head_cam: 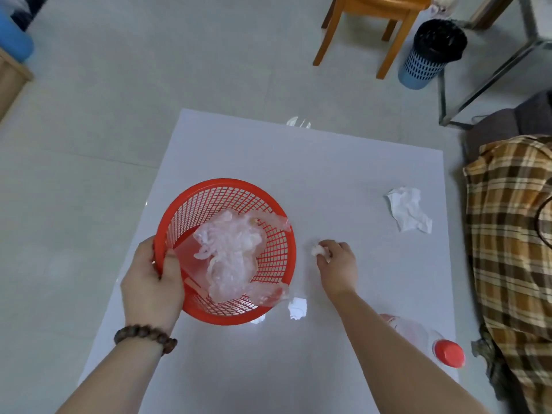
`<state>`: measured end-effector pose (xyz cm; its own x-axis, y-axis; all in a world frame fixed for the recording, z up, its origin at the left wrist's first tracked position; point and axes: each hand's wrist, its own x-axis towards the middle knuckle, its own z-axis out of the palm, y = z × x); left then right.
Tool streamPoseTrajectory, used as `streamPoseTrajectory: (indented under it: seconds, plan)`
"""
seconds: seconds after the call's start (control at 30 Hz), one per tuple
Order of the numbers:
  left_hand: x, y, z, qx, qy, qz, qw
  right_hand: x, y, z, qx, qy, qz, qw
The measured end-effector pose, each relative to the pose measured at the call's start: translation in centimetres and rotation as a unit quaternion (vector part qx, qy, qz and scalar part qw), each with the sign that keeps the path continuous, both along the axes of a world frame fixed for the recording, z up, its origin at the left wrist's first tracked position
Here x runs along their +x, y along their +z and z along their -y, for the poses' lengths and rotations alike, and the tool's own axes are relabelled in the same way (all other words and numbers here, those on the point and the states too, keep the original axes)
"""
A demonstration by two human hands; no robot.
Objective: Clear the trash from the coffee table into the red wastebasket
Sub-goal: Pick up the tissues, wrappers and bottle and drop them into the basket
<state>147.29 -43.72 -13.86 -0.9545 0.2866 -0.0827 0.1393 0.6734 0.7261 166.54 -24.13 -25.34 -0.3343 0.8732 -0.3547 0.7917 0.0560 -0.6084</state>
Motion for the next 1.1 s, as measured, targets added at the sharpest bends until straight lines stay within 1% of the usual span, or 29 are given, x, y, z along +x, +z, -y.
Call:
streamPoseTrajectory:
  seconds: [0.1,0.17,0.23,0.3,0.37,0.47,0.53,0.6,0.7,0.8,0.87,0.93,1.03,1.1]
  plan:
    - [0.5,1.3,0.1,0.012,-0.009,-0.008,1.000,-1.2,5.9,1.6,0.061,-0.026,-0.119,0.991]
    - [0.9,2.2,0.2,0.027,-0.017,-0.004,0.999,-2.1,10.2,3.2,0.101,-0.013,-0.179,0.979]
    - [1.3,3.2,0.5,0.039,-0.037,0.007,0.999,-3.2,14.0,5.4,0.128,0.027,-0.220,0.967]
    - [1.9,4.2,0.9,0.049,-0.059,0.014,0.997,-4.3,17.0,8.0,0.148,0.085,-0.238,0.956]
    - [2.7,5.4,1.4,0.064,-0.076,0.020,0.995,-5.2,19.0,10.2,0.155,0.151,-0.218,0.952]
    - [3.8,7.0,2.2,0.080,-0.098,0.038,0.991,-5.6,20.3,12.7,0.126,0.248,-0.104,0.955]
    - [4.4,7.8,2.9,0.094,-0.112,0.048,0.988,-5.0,20.8,13.7,0.102,0.262,-0.050,0.958]
    - [4.7,8.3,3.6,0.097,-0.123,0.054,0.986,-3.8,21.5,14.2,0.098,0.236,-0.046,0.966]
    - [5.0,8.3,4.5,0.093,-0.135,0.064,0.984,-0.8,22.2,14.3,0.133,0.181,-0.059,0.973]
    - [5.3,7.9,5.1,0.089,-0.151,0.054,0.983,3.8,22.1,13.2,0.148,0.082,-0.078,0.983]
    - [5.7,7.5,5.1,0.079,-0.154,0.057,0.983,7.4,21.4,11.9,0.164,0.016,-0.044,0.985]
    - [6.4,7.1,5.0,0.066,-0.154,0.062,0.984,11.3,20.2,10.3,0.171,-0.040,0.012,0.984]
    - [7.6,6.7,4.5,0.060,-0.152,0.059,0.985,16.1,17.9,8.2,0.116,-0.077,0.075,0.987]
    - [8.5,6.3,4.1,0.053,-0.147,0.056,0.986,18.2,16.1,7.0,0.066,-0.063,0.101,0.991]
